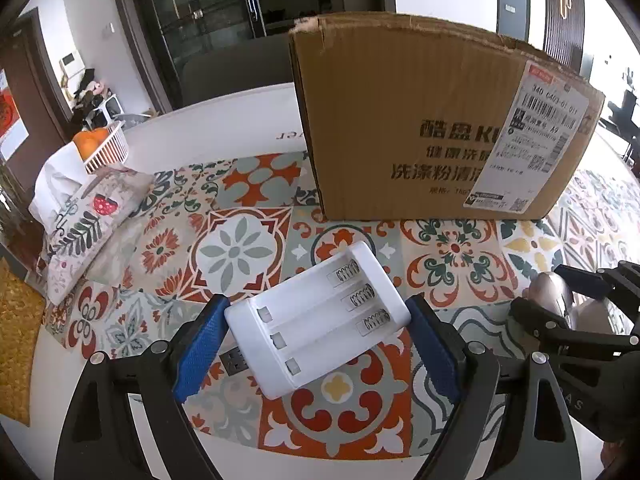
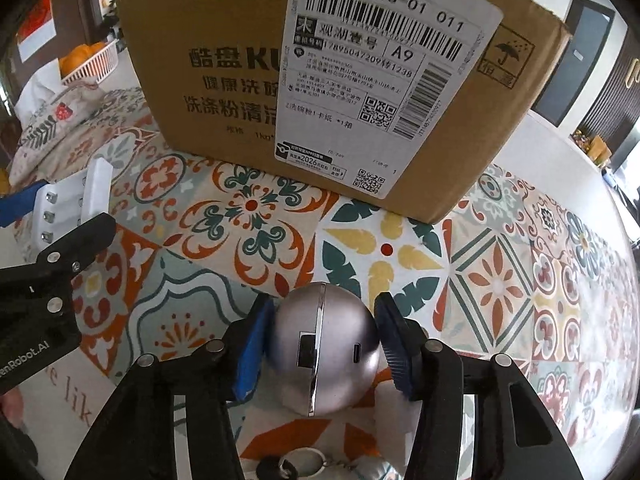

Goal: Organize rigid objects
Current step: 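Grasp the silver sphere with the right tool while the left tool holds the charger, then carry the charger and silver sphere with both tools over the box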

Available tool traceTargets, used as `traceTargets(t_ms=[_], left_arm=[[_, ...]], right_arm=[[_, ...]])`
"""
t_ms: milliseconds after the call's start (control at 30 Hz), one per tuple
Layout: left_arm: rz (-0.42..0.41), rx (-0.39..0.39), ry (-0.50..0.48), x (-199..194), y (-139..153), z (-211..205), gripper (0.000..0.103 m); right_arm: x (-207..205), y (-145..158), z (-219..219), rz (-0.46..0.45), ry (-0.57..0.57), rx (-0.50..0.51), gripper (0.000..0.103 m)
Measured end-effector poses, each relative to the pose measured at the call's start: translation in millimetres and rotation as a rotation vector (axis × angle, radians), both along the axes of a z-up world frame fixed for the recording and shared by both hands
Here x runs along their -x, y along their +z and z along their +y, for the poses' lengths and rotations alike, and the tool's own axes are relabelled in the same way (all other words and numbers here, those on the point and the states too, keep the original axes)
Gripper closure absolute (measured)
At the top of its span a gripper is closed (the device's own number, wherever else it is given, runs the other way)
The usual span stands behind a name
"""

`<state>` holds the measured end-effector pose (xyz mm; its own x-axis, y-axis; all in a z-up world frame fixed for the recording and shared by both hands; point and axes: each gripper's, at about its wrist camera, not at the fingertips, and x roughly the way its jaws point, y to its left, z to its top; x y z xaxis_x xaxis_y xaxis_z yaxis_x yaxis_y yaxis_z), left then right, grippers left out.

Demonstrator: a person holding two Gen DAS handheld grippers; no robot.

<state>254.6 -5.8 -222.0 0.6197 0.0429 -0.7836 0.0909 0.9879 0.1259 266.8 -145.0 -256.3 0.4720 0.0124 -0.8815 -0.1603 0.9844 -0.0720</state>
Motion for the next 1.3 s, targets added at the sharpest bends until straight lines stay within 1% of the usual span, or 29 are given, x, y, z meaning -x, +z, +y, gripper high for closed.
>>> traceTargets(t_ms=[233,400,533,867,1033,1300], left_arm=[[-0.021,0.004,-0.004,5.8,18.2,0.8,0.014],[-0.042,0.022,-0.010,10.8,37.4,0.9,0.014],[-0.058,0.047,-0.016,15.4,56.7,2.2,0.014],[-0.115,0.077,-0.051,22.8,111.1,1.6,0.014],[-0.112,0.106,-0.105,12.1,132.6,-3.2,0.014],[-0.160,0.078,-0.176,-12.6,166.8,-16.6,0.014]], right_arm=[[12.1,24.3,-4.4,-0.040,-0.008,-0.024,0.050],[17.5,47.7,-7.6,-0.079,-0.011,-0.038,0.051],[20.9,68.5,-8.2,-0.116,-0.016,-0.050,0.051],[30.4,125.9,-7.5,-0.215,-0.029,-0.098,0.051],[28.9,149.4,-10.2,-0.256,-0.047,-0.122,0.051],[7.7,178.3,-18.6,-0.313,-0.069,-0.128,0.050]])
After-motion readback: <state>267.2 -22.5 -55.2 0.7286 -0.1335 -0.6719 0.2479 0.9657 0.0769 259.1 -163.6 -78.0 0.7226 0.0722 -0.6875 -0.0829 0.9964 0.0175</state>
